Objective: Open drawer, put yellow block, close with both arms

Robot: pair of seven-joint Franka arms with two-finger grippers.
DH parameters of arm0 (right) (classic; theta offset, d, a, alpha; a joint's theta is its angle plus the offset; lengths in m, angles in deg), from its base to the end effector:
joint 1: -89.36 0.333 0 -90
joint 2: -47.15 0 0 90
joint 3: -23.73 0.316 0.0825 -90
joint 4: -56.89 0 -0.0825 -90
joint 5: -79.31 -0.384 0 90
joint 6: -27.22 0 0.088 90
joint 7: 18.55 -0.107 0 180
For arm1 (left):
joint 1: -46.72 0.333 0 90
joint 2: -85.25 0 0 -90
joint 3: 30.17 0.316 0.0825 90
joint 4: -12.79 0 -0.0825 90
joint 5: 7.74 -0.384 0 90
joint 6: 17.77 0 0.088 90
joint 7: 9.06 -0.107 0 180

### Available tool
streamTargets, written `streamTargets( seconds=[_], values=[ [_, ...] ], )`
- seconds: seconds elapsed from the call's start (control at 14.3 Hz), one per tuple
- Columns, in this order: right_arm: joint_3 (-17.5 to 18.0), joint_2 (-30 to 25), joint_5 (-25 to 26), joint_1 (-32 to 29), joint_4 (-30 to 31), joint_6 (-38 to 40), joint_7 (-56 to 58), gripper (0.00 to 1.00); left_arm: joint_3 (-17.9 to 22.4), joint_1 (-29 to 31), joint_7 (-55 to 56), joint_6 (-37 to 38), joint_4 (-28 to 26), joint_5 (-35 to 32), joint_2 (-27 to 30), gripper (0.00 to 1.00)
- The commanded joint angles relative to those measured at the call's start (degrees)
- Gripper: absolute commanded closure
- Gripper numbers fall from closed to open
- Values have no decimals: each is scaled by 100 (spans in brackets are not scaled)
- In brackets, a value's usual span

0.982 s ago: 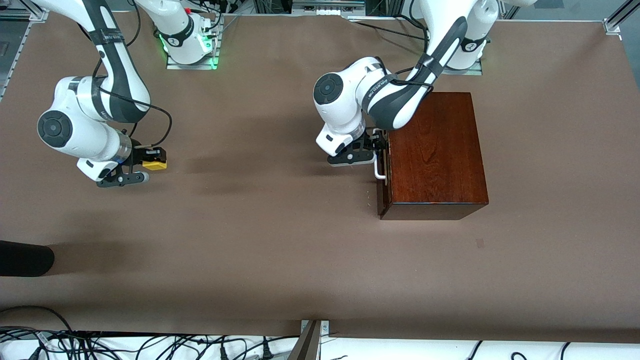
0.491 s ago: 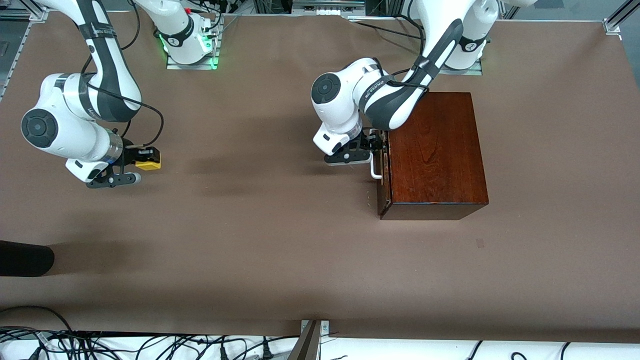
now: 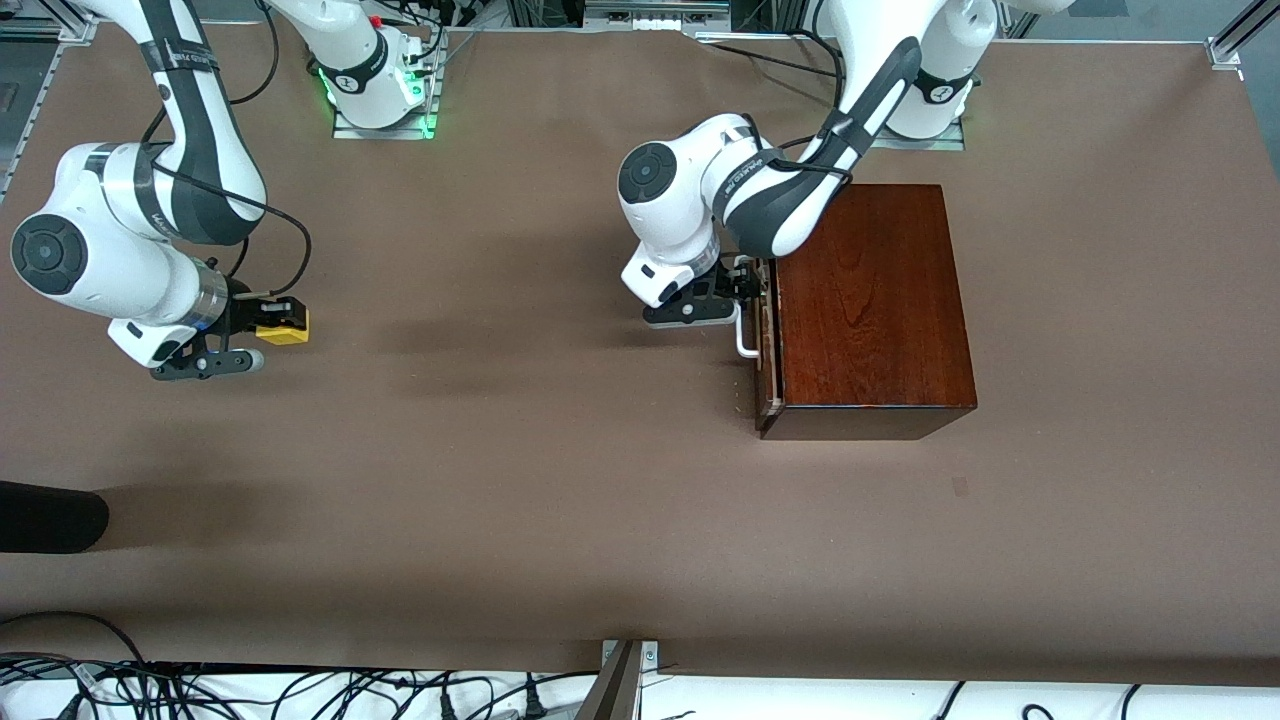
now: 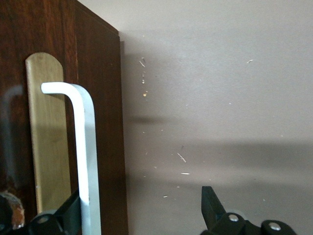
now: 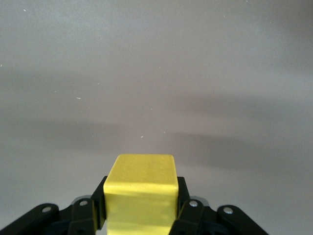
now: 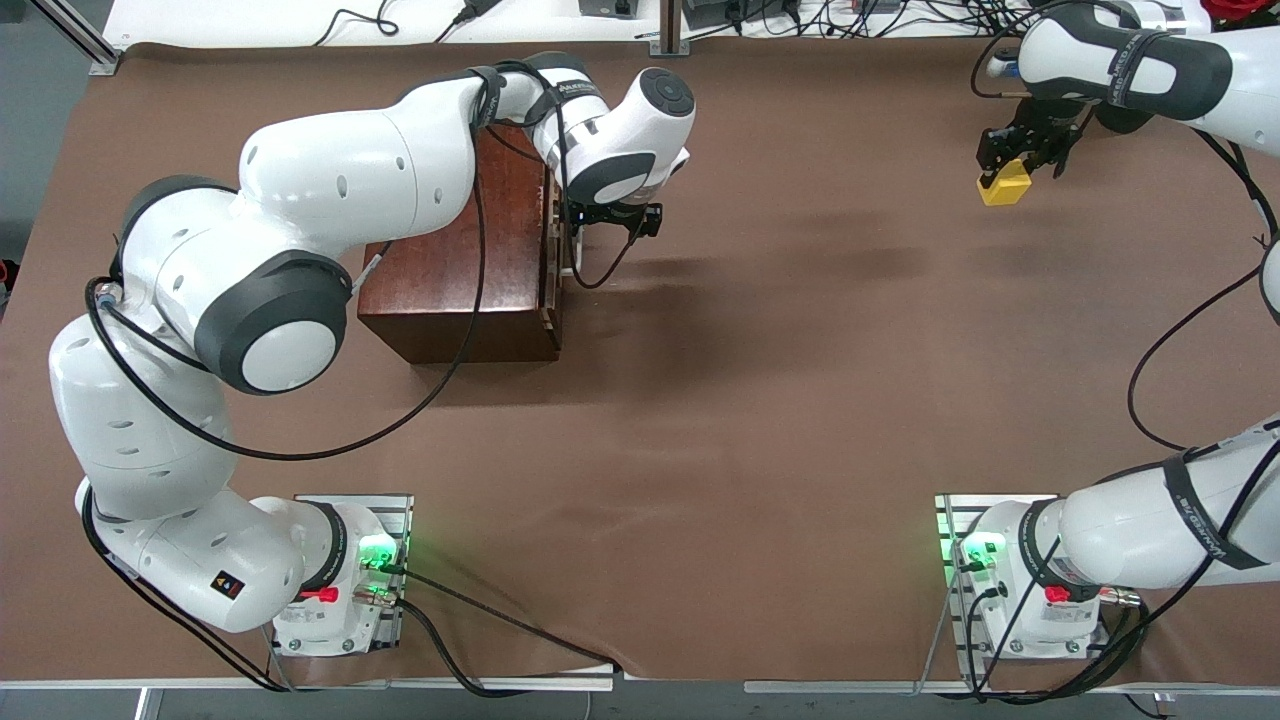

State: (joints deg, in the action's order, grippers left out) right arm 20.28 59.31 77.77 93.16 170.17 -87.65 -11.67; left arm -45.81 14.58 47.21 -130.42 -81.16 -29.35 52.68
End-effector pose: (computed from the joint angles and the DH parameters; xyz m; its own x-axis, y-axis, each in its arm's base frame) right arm 0.5748 0.0061 0.3480 0.9770 0.1135 -0.1806 0.1097 -0.9935 -0.0311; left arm 0.4755 -0.4592 0.2796 0.9999 -0.0123 0.0111 -0.0088 -0.9616 -0.2744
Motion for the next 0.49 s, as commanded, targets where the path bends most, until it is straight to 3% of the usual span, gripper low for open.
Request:
streamTargets(
  seconds=[0.0,0.42],
  values=[
    [20,-82,22,-38,-193,351,-116,93,69,-301,165,-82,499,-2,-328,0],
    [20,-90,22,-38,-237,412,-283,93,517,-925,235,-74,1106,297,-715,0]
  ],
)
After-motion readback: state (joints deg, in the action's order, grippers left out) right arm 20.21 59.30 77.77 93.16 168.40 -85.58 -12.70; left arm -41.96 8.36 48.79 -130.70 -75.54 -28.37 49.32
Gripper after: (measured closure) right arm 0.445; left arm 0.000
